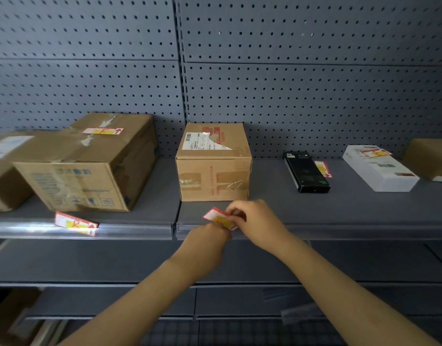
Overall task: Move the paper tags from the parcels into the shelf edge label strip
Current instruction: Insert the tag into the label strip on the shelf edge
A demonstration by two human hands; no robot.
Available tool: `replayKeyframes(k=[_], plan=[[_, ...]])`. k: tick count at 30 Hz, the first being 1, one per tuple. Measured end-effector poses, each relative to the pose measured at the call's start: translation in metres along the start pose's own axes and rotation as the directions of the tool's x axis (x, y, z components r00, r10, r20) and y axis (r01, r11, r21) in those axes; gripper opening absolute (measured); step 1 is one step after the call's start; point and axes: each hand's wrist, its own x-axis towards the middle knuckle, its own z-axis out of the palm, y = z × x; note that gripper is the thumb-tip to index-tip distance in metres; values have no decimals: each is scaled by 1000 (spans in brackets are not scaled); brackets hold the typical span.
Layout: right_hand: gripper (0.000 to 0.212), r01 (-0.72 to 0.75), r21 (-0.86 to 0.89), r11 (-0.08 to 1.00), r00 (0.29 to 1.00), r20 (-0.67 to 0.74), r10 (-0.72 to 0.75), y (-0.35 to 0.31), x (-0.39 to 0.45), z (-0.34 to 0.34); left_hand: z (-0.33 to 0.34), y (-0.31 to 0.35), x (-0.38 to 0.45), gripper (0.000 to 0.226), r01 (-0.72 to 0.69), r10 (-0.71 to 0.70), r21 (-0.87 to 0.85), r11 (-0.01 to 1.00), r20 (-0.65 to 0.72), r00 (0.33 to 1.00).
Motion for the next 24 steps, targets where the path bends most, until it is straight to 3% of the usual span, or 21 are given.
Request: replayKeyframes(k=[5,11,13,17,24], plan=[[13,48,-202,978,998,45,-40,2,-1,4,-1,-3,1,45,-17,15,-57,998,-34,999],[22,60,-235,970,997,53,-49,1,-2,3,-4,-3,2,38,-15,14,-22,1000,-38,999],[29,47,-188,981,998,46,-39,1,-4,0,-6,-3,0,37,-46,46,7,999,-42,998],[24,33,-235,971,999,4,-33,3,-9,-9,-15,-4,1,31,-129,133,45,991,-99,986],[25,-93,-327,940,996,-45,83,13,-23,-38,-41,8,25,23,-158,167,85,984,-119,979]])
